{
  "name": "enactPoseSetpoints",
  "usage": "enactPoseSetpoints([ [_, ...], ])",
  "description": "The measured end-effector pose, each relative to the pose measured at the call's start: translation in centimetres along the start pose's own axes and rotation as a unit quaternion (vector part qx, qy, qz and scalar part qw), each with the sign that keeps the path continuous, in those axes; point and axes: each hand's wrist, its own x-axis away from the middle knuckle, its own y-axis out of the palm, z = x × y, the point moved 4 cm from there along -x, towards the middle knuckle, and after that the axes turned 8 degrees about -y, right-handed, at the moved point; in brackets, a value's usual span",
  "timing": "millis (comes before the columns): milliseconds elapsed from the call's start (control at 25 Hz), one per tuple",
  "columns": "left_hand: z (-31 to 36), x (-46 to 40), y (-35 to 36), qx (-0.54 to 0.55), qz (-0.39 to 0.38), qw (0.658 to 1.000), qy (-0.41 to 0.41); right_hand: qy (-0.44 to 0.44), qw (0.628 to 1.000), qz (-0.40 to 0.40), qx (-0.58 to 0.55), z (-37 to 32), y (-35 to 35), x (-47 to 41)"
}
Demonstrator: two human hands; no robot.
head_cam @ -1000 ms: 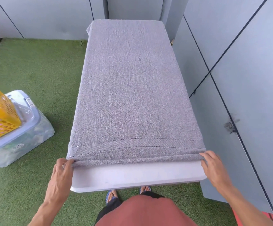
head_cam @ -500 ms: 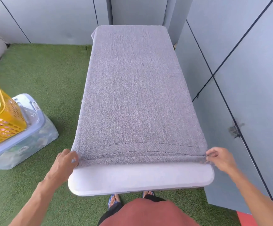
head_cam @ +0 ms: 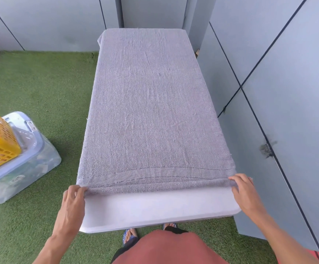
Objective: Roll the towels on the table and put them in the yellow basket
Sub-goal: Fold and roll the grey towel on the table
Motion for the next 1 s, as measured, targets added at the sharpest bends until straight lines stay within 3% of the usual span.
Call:
enactPoseSetpoints([
  [200,-0.9,-1.1,-0.4,-0.037,-0.029,0.999,0.024,0.01,0.999,-0.033,-0.002,0.2,-0.3,0.1],
  [400,-2.7,-4.0,-1.1,0.053,-0.192,0.978,-0.056,0.074,0.981,-0.1,-0.147,1.3,-2.6,-0.6],
  [480,-2.4,-5.4,-1.8,0.094,-0.176,0.978,-0.066,0.104,0.981,-0.058,-0.156,0.6,-3.0,-2.2],
  [560,-1.9,-5.4,-2.5,0.057,-0.107,0.992,-0.042,0.089,0.993,0.002,-0.08,-0.3,-2.9,-2.3],
  [720,-0.3,-0.9,-1.1,-0.003,0.025,0.999,0.029,0.041,0.998,0.034,0.016,-1.9,-1.2,1.0],
  [840,0.6,0.9,-0.1,-0.009,0.032,0.999,0.037,-0.013,0.998,0.037,0.052,-2.4,-0.7,1.6],
  [1000,0.3,-1.7,-0.1,-0.001,-0.002,1.0,0.021,0.046,0.998,-0.026,0.018,-1.2,-0.6,-1.2],
])
